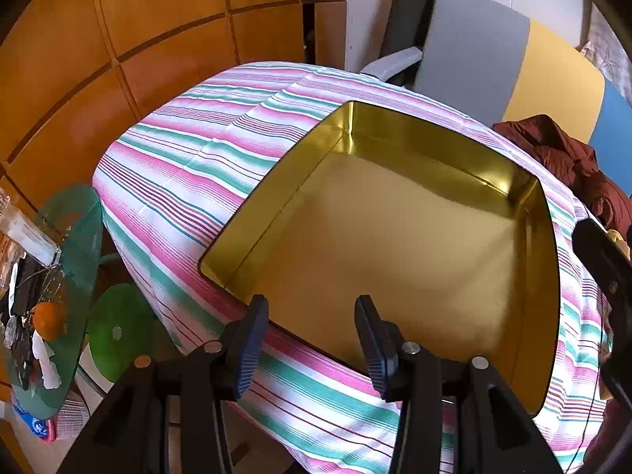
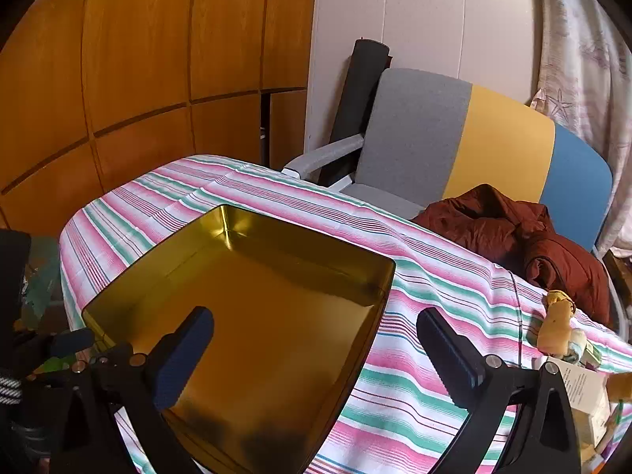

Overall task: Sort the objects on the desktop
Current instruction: 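Move both tools from the gold tray toward the cluster of items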

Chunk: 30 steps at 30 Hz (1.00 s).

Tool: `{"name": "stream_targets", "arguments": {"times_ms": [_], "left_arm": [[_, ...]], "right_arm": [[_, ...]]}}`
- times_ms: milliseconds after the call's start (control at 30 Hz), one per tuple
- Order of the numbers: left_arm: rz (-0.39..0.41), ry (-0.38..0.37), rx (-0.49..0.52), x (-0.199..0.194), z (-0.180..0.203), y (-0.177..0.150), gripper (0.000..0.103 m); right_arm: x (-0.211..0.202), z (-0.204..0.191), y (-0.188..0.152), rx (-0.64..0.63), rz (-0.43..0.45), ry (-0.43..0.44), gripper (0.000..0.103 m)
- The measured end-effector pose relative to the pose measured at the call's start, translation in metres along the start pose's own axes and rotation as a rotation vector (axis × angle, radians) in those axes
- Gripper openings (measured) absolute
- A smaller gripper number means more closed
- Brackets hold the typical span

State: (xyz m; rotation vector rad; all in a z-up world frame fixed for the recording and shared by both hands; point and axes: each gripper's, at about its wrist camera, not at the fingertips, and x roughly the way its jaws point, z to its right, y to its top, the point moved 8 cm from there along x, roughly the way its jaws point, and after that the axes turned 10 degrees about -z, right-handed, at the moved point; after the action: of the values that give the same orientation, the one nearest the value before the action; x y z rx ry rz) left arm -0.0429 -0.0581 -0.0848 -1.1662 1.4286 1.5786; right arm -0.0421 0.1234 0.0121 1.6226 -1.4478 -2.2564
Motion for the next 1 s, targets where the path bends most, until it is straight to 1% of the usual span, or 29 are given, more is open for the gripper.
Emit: {"name": "stream_targets", "arguments": {"times_ms": [133,200,267,333,367,467,633,700,767,800,933,1000], "left_arm": [[0.004,0.0,0.001,-0.001,0.003,0.0,0.046],[0.006,-0.011,-0.001,-0.001,0.005,0.0,0.046],[0.01,-0.033,0.009,-0.003,0.012,-0.003,0.046],[0.014,-0.072,0.036,-0.006,0.023,-0.007,0.046],[0.022,-0.093,0.056,-0.008,0.03,-0.009,0.046],[0.035,-0.127,0.136,-0.014,0.057,-0.019,0.046],[0.065,-0.149,0.291,-0.026,0.105,-0.035,0.046],[0.06,-0.171,0.334,-0.029,0.123,-0.042,0.046],[0.05,-0.189,0.352,-0.032,0.14,-0.05,0.046],[0.048,-0.185,0.34,-0.033,0.145,-0.052,0.046],[0.026,-0.207,0.391,-0.035,0.168,-0.063,0.046],[0.022,-0.21,0.404,-0.035,0.174,-0.069,0.046]], "right_arm": [[-0.006,0.002,-0.003,0.001,0.002,0.006,0.103],[-0.009,0.004,-0.006,-0.002,-0.005,0.0,0.103],[-0.014,0.01,-0.011,-0.019,0.0,0.001,0.103],[-0.018,0.02,-0.017,0.0,-0.004,0.001,0.103],[-0.021,0.027,-0.021,0.009,-0.008,-0.004,0.103],[-0.028,0.049,-0.037,0.043,-0.017,-0.039,0.103],[-0.037,0.097,-0.07,0.129,-0.042,-0.087,0.103],[-0.036,0.119,-0.083,0.162,-0.072,-0.119,0.103],[-0.035,0.137,-0.095,0.189,-0.096,-0.146,0.103],[-0.036,0.146,-0.101,0.203,-0.104,-0.156,0.103],[-0.039,0.18,-0.118,0.259,-0.119,-0.202,0.103],[-0.041,0.187,-0.123,0.277,-0.124,-0.205,0.103]]}}
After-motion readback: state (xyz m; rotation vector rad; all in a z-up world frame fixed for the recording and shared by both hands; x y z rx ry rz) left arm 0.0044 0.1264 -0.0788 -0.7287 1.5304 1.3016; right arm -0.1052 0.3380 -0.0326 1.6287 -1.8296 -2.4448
